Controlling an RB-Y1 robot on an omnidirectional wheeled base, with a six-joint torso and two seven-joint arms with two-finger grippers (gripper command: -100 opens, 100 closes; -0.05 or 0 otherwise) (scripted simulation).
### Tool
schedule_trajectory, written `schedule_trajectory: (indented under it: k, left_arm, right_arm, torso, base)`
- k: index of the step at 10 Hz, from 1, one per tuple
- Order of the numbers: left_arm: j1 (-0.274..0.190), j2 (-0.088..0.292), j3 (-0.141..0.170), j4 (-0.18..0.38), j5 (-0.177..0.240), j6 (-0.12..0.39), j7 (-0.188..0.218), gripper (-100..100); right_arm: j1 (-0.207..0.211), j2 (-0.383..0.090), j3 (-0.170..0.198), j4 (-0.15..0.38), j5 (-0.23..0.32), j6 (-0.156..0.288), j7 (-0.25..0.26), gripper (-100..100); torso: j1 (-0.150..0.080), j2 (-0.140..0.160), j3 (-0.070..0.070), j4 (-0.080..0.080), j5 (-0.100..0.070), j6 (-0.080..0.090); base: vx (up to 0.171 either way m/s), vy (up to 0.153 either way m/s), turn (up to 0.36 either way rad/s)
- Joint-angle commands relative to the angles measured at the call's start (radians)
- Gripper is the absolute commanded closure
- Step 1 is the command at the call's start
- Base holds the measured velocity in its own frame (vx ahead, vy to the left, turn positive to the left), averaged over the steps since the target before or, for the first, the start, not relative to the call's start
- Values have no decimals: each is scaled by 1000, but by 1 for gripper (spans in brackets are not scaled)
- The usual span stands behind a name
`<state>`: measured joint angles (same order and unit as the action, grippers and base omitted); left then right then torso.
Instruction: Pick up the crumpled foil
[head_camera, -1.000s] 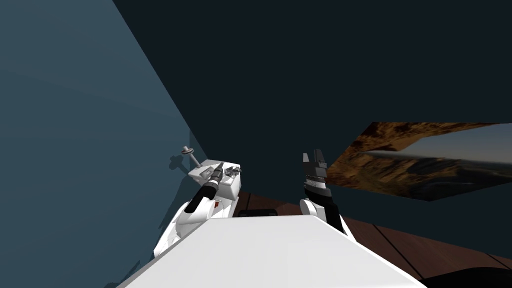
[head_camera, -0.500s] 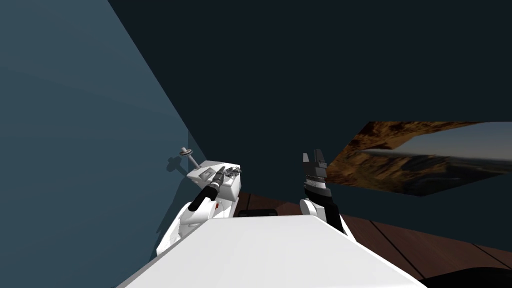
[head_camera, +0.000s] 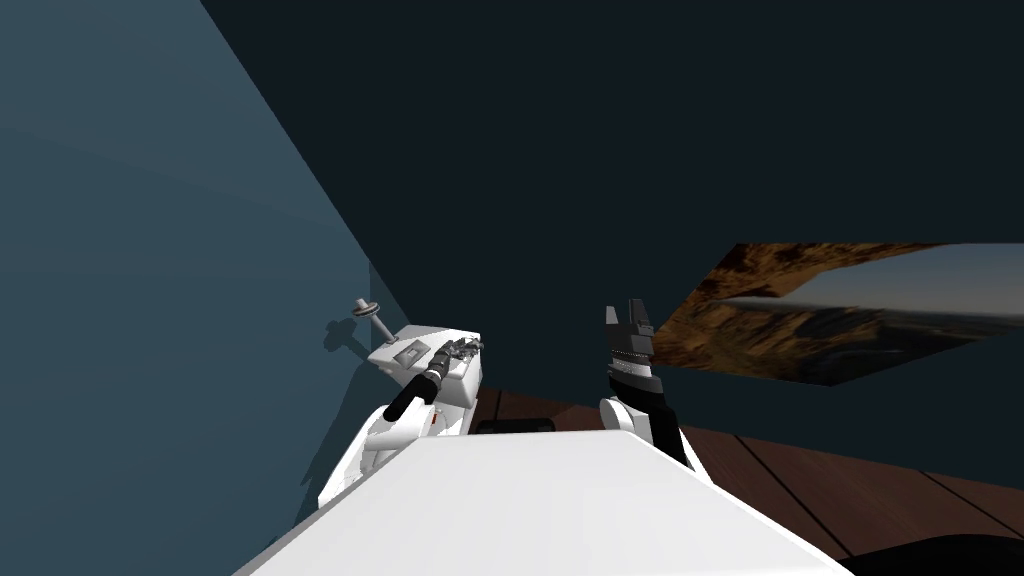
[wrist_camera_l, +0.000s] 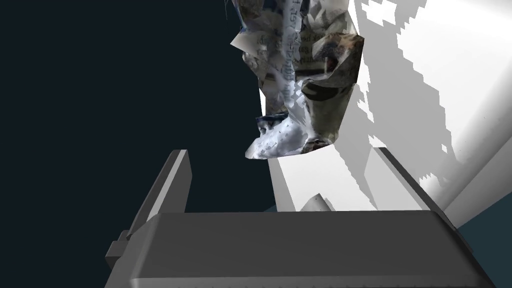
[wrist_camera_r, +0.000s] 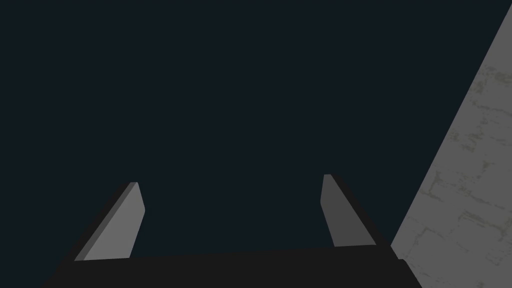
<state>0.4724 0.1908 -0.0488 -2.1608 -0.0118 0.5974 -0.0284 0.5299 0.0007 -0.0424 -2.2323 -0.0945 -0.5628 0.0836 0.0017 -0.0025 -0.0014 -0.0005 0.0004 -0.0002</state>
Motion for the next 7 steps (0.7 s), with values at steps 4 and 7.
schedule_trajectory:
  k: [4, 7]
  left_arm:
    - [-16, -3, 4, 32, -2, -17, 0, -100]
    - [-16, -3, 5, 35, -2, -18, 0, 100]
  right_arm:
    - [0, 0, 0, 0, 0, 0, 0, 0]
    - [0, 0, 0, 0, 0, 0, 0, 0]
  torso:
    - [-1, -2, -1, 0, 0, 0]
    - [-2, 1, 1, 1, -1, 1]
  base:
    - [38, 5, -8]
    - [0, 0, 0]
